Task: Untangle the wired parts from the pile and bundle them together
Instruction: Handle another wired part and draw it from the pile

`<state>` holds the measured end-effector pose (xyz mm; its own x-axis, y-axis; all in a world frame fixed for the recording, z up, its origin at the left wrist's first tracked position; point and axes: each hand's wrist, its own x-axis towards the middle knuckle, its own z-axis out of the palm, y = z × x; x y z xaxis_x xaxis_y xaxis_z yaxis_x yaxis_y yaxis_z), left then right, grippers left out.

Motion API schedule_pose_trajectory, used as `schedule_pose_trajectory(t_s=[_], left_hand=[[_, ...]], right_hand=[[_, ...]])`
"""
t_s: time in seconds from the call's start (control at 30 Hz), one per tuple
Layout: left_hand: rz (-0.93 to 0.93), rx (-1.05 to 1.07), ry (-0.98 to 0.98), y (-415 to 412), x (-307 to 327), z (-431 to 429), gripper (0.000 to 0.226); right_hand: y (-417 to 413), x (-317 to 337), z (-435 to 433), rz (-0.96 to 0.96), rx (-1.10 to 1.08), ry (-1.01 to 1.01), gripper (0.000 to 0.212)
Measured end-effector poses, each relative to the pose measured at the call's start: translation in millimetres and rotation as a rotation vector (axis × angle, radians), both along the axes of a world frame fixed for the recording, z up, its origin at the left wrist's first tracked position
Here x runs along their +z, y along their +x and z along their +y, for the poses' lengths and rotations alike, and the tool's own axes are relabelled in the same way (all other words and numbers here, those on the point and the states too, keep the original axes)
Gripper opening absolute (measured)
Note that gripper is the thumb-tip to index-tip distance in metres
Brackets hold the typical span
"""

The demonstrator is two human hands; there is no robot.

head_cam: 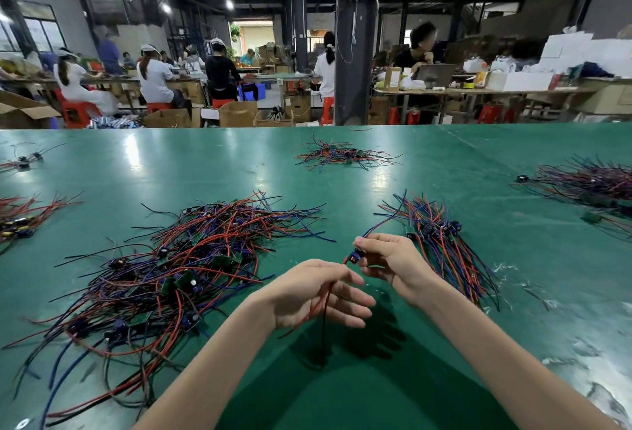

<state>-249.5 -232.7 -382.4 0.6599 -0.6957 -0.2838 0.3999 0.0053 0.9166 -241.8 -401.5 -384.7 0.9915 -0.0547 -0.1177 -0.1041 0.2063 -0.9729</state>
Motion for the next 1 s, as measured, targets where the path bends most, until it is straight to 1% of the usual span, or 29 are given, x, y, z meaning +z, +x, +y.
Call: schedule_pose_trajectory(t_s=[0.13, 0.27, 0.33, 0.4, 0.47, 0.57, 0.63, 0.7, 0.77, 0.87, 1.0], left_hand=[[0.006, -0.132, -0.004, 2, -1, 5, 0.026], [0.008, -0.36, 0.013, 1, 1, 12, 0.024], [0.002, -0.392, -0.001, 1, -1, 14, 0.024], [0.001, -0.31, 0.006, 1, -3, 11, 0.03], [-0.023, -0.136, 0.039, 3, -5, 7, 0.034], [-0.07, 0.09, 0.066, 9, -6, 4, 0.035], [-0.068, 0.185, 0.04, 11, -8, 3, 0.029], [-0.06, 0.242, 0.023, 11, -10, 3, 0.02], [-0.062, 0.271, 0.024, 9, -12, 0, 0.016], [-0.056, 0.291, 0.029, 9, -16, -2, 0.013], [-0.026, 0.296, 0.017, 7, -14, -3, 0.012]], right_hand=[[1, 0, -1, 0.024, 0.013, 0.031, 0.011], [0, -2, 1, 0.042, 0.042, 0.003, 0.012], [0, -3, 1, 0.048, 0.051, -0.01, 0.011], [0, -3, 1, 0.061, 0.061, -0.033, 0.01], [-1, -4, 0, 0.09, 0.099, -0.056, 0.01], [-3, -5, 0, 0.128, 0.186, -0.086, 0.009], [-3, -6, 2, 0.137, 0.207, -0.104, 0.006], [-4, -6, 3, 0.138, 0.214, -0.117, 0.004], [-3, -7, 4, 0.139, 0.213, -0.125, 0.007], [-3, -10, 4, 0.14, 0.211, -0.123, 0.008], [-2, -12, 5, 0.133, 0.202, -0.098, 0.004]])
